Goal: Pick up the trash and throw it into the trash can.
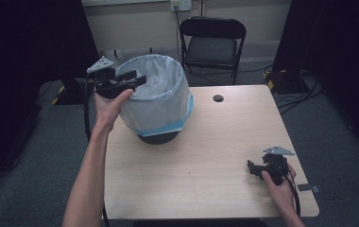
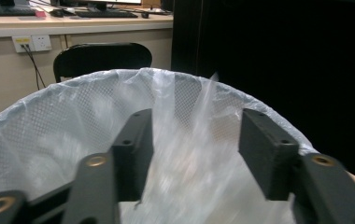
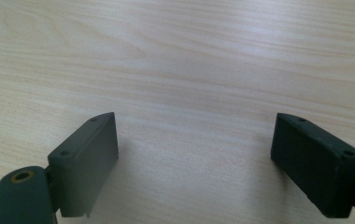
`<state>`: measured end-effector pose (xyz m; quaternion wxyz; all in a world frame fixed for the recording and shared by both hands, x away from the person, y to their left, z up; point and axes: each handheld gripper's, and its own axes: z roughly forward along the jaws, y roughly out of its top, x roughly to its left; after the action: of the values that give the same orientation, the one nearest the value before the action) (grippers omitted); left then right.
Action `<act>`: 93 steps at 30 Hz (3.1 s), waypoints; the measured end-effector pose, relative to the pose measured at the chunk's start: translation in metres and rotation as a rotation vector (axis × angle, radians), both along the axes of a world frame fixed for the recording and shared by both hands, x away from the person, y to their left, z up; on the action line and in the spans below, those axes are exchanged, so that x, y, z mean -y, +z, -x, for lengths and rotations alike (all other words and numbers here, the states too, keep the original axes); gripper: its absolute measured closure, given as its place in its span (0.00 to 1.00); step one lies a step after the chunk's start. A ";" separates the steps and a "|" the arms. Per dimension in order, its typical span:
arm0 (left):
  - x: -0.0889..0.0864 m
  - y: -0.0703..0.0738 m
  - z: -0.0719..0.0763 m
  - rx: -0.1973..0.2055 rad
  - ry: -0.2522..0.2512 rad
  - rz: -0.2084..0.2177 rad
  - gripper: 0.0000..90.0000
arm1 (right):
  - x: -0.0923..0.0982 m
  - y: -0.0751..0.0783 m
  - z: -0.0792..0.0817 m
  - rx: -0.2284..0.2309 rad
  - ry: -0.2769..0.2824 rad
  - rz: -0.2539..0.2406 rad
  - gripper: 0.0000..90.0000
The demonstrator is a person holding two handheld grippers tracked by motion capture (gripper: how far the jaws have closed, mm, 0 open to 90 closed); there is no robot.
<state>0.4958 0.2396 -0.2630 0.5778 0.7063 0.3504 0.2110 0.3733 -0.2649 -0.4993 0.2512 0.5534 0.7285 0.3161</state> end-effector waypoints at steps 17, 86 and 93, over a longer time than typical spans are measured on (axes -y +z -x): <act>0.002 -0.004 0.001 -0.004 0.005 -0.009 0.18 | 0.000 0.000 0.000 -0.001 0.000 0.001 0.16; -0.026 -0.111 0.137 -0.057 -0.076 -0.170 0.17 | 0.000 0.000 0.000 0.000 0.000 0.002 0.16; -0.029 -0.142 0.139 -0.123 -0.028 -0.207 0.18 | 0.000 0.000 0.000 0.000 0.000 0.002 0.16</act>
<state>0.3565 0.2686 -0.4049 0.4821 0.7786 0.3516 0.1942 0.3732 -0.2649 -0.4992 0.2516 0.5533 0.7288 0.3154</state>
